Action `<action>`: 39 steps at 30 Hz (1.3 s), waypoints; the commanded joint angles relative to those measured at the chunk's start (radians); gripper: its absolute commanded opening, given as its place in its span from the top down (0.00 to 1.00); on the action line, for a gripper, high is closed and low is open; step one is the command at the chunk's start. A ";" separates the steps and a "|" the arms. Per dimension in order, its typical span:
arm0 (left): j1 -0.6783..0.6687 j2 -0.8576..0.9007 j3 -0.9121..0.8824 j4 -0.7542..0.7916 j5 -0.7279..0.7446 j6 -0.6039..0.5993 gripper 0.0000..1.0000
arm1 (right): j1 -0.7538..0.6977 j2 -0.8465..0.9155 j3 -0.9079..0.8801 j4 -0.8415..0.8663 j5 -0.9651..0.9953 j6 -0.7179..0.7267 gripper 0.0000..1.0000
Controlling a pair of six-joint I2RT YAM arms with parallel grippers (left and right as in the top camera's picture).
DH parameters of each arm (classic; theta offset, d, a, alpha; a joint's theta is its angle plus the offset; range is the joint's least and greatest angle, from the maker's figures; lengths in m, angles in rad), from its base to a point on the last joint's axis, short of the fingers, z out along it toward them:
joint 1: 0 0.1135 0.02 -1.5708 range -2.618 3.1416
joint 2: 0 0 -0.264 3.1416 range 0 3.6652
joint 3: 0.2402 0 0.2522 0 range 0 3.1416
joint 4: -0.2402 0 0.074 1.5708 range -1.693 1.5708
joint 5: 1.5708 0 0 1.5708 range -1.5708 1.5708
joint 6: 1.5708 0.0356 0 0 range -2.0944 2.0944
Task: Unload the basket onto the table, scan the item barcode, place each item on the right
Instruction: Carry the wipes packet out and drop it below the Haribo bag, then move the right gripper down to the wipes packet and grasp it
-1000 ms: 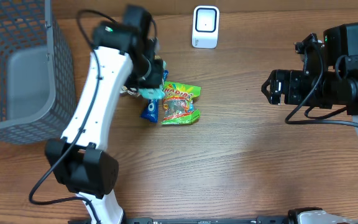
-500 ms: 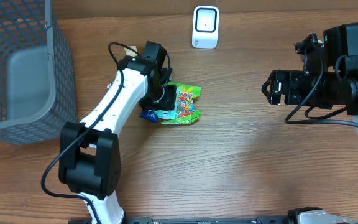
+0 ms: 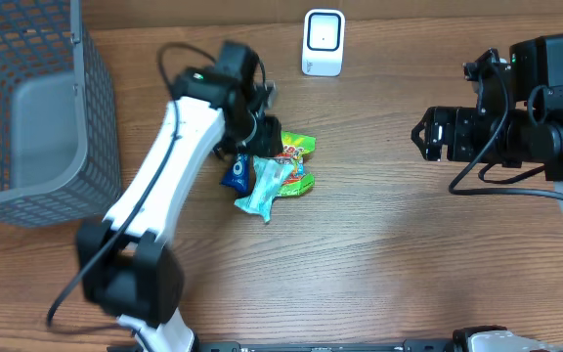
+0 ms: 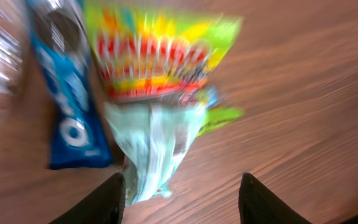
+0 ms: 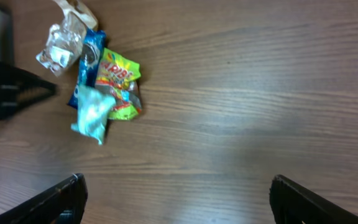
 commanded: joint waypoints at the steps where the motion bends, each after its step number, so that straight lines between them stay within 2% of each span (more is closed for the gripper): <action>1: 0.000 -0.163 0.136 -0.016 -0.045 0.002 0.49 | -0.006 -0.002 -0.002 0.027 -0.048 -0.005 0.08; 7: 0.000 -0.348 0.266 -0.027 -0.193 -0.052 0.43 | 0.010 0.000 -0.002 0.091 -0.117 0.095 0.14; 14: 0.000 -0.473 0.280 -0.067 -0.352 -0.102 0.39 | 0.126 0.050 -0.002 0.139 -0.114 0.259 0.16; 17: 0.000 -0.466 0.279 -0.117 -0.354 -0.111 0.40 | 0.195 0.102 -0.002 0.132 -0.080 0.336 0.15; 20: 0.000 -0.436 0.275 -0.166 -0.366 -0.120 0.39 | 0.259 0.159 -0.002 0.116 -0.066 0.354 0.14; 26: 0.032 -0.367 0.275 -0.192 -0.449 -0.173 0.22 | 0.343 0.251 -0.002 0.056 -0.021 0.354 0.11; 29: 0.061 -0.335 0.275 -0.187 -0.448 -0.173 0.21 | 0.372 0.291 -0.006 0.050 -0.021 0.358 0.12; 33: 0.089 -0.280 0.275 -0.190 -0.445 -0.173 0.19 | 0.400 0.322 -0.052 0.090 -0.023 0.414 0.19; 39: 0.106 -0.204 0.275 -0.195 -0.373 -0.172 0.18 | 0.442 0.322 -0.178 0.216 -0.014 0.566 0.16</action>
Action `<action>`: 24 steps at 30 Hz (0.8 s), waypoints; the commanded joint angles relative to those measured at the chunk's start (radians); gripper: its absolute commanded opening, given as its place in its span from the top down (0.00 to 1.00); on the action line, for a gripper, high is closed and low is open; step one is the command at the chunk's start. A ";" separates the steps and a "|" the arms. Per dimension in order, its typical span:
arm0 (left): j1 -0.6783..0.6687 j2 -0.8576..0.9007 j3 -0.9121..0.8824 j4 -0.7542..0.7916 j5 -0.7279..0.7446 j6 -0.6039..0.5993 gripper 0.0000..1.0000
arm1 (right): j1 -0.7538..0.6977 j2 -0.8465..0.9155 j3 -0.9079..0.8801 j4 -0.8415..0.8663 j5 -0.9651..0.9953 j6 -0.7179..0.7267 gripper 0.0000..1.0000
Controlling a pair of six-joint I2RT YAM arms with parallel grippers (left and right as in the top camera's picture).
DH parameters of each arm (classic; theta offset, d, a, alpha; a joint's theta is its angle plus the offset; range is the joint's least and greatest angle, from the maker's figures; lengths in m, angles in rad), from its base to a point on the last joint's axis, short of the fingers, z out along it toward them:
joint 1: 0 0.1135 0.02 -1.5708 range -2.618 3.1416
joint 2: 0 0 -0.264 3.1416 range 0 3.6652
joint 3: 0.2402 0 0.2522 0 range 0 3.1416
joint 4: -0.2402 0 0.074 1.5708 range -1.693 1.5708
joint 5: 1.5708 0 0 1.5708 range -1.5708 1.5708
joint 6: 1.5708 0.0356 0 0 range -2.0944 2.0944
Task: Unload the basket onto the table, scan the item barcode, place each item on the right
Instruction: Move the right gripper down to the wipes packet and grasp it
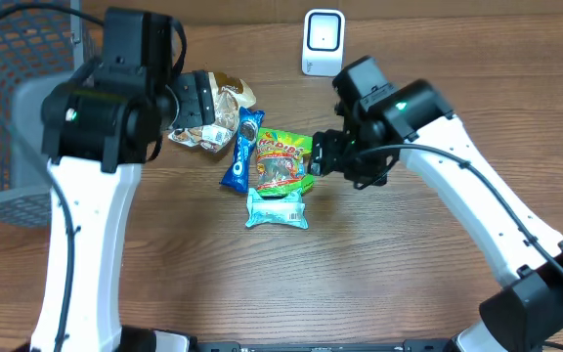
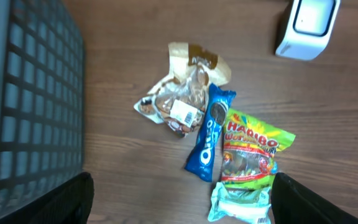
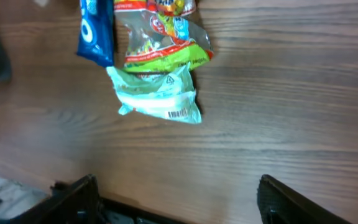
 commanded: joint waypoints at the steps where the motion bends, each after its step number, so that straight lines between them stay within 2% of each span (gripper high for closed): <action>1: 0.007 0.045 -0.002 -0.004 0.046 -0.013 0.18 | 0.033 0.004 -0.068 0.052 0.029 0.140 0.16; 6: 0.007 0.080 -0.002 -0.004 0.045 -0.013 0.18 | 0.109 0.003 -0.214 0.234 0.022 0.305 0.16; 11: 0.007 0.097 -0.003 -0.004 0.045 -0.013 0.13 | 0.211 0.003 -0.350 0.418 -0.019 0.377 0.20; 15: 0.007 0.101 -0.002 -0.004 0.045 -0.013 0.11 | 0.282 0.005 -0.422 0.512 -0.010 0.424 0.38; 17: 0.007 0.101 -0.003 -0.005 0.045 -0.013 0.10 | 0.305 0.007 -0.457 0.554 0.000 0.439 0.41; 20: 0.007 0.101 -0.003 -0.006 0.045 -0.013 0.10 | 0.310 0.007 -0.504 0.598 0.029 0.459 0.50; 24: 0.007 0.101 -0.003 -0.008 0.045 -0.013 0.10 | 0.286 0.008 -0.557 0.663 0.079 0.478 0.53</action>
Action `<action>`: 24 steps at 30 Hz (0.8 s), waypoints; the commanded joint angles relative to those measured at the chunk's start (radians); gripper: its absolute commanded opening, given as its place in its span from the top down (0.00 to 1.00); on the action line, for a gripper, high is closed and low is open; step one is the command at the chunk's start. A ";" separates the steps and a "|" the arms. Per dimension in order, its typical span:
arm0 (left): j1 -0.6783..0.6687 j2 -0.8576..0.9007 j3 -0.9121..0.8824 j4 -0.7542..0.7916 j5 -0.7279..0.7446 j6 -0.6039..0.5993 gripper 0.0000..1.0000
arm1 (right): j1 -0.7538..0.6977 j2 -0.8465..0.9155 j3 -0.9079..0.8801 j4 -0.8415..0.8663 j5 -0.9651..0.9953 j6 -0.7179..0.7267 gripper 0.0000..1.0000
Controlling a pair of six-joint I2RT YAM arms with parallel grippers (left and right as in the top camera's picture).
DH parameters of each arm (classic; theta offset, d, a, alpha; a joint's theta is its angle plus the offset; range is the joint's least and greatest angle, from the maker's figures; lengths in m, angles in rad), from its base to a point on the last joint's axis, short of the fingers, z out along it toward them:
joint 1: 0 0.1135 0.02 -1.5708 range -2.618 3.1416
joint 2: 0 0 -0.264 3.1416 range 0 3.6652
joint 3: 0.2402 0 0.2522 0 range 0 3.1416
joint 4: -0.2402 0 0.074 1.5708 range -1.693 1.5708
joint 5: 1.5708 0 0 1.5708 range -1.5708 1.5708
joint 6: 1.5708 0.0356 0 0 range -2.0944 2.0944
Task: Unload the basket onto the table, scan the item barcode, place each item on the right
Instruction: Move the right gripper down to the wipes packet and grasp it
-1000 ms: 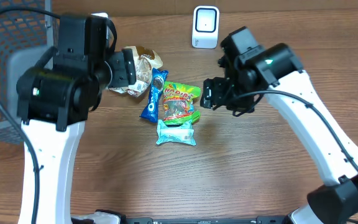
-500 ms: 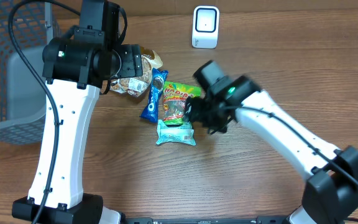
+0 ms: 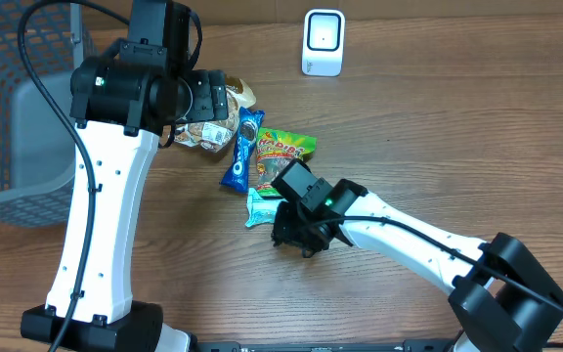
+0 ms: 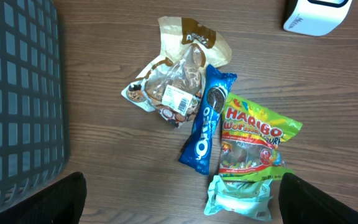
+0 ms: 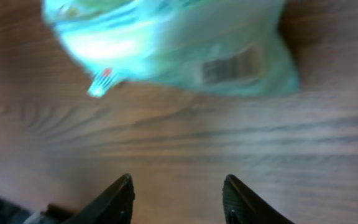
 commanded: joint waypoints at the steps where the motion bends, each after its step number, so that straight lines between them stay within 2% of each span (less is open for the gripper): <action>1: 0.004 0.006 0.000 -0.001 0.009 -0.010 0.10 | -0.028 0.008 -0.040 0.050 0.050 0.036 0.53; 15: 0.004 0.006 0.000 -0.014 0.009 -0.010 0.09 | -0.048 0.097 -0.052 0.117 0.095 0.144 0.53; 24: 0.004 0.006 0.000 -0.027 0.009 -0.010 0.08 | -0.174 0.098 -0.048 0.064 0.119 0.180 0.53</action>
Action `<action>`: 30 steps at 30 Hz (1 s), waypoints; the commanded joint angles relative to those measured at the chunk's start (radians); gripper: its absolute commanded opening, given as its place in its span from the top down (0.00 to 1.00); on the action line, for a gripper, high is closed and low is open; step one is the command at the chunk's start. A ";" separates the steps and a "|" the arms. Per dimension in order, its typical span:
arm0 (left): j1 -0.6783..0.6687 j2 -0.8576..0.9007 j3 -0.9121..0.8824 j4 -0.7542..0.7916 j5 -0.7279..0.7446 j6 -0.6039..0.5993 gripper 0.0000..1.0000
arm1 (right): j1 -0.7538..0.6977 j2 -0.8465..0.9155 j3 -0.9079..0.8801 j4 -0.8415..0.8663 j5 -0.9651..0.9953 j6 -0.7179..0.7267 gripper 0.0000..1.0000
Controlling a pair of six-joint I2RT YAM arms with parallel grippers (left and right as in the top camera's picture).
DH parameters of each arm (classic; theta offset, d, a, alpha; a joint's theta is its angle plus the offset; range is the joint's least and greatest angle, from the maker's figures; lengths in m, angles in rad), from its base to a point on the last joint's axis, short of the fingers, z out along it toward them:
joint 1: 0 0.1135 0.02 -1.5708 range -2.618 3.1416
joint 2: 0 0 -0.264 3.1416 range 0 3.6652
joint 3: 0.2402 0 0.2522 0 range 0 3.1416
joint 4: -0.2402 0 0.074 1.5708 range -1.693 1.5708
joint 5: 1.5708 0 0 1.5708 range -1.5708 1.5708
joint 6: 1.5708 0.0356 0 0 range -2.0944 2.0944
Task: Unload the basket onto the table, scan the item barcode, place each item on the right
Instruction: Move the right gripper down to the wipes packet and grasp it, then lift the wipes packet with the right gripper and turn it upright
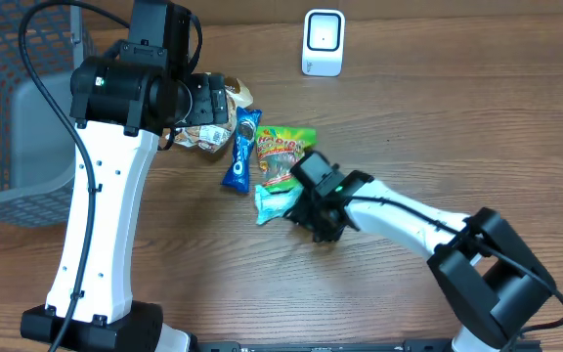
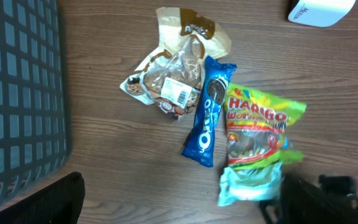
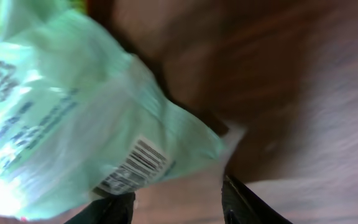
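Note:
A mint-green packet [image 1: 277,202] lies at the near end of a snack pile, its barcode [image 3: 135,162] facing up. My right gripper [image 1: 315,209] sits low at the packet's right end. In the right wrist view the gripper [image 3: 178,202] is open and the packet [image 3: 73,124] has one corner reaching down between the fingers. My left gripper [image 1: 201,106] hangs high over the pile, and in the left wrist view it [image 2: 179,190] is wide open and holds nothing. The white scanner [image 1: 323,42] stands at the back edge.
A Haribo bag [image 1: 283,150], a blue Oreo pack [image 1: 239,150] and a clear cookie bag [image 1: 208,115] lie touching the green packet. A grey mesh basket [image 1: 27,108] fills the left side. Bare wooden table [image 1: 409,117] lies right of the pile.
My right gripper has gone from the packet's near edge to its right end. The green packet has turned slightly and now lies slanted. The left arm has not moved.
My left gripper was low over the snack pile and the right arm stood far right. Then the left arm was raised high and the right gripper hovered by the Haribo bag. It then sat low beside the green packet, and now at its end.

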 commanded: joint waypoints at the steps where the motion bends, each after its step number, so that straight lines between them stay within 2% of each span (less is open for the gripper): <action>1: 0.004 0.006 0.000 -0.001 0.009 -0.010 0.08 | -0.063 0.006 -0.001 -0.013 0.039 0.008 0.53; 9: 0.004 0.006 0.000 0.000 0.009 -0.010 0.05 | -0.153 0.006 0.084 -0.137 0.035 -0.207 0.40; 13: 0.003 0.006 0.000 0.002 0.009 -0.010 0.04 | -0.163 0.000 0.181 -0.236 -0.035 -0.231 0.36; 17: 0.003 0.006 0.000 0.002 0.009 -0.010 0.03 | -0.139 -0.004 0.238 -0.206 -0.166 -0.232 0.32; 19: 0.003 0.006 0.000 0.002 0.009 -0.010 0.03 | -0.116 -0.003 0.238 -0.177 -0.140 -0.135 0.32; 24: 0.003 0.006 0.000 0.008 0.006 -0.010 0.02 | -0.042 0.016 0.221 -0.166 0.085 0.137 0.33; 30: 0.003 0.006 0.000 0.015 0.006 -0.010 0.01 | 0.029 0.029 0.182 -0.105 0.233 0.266 0.33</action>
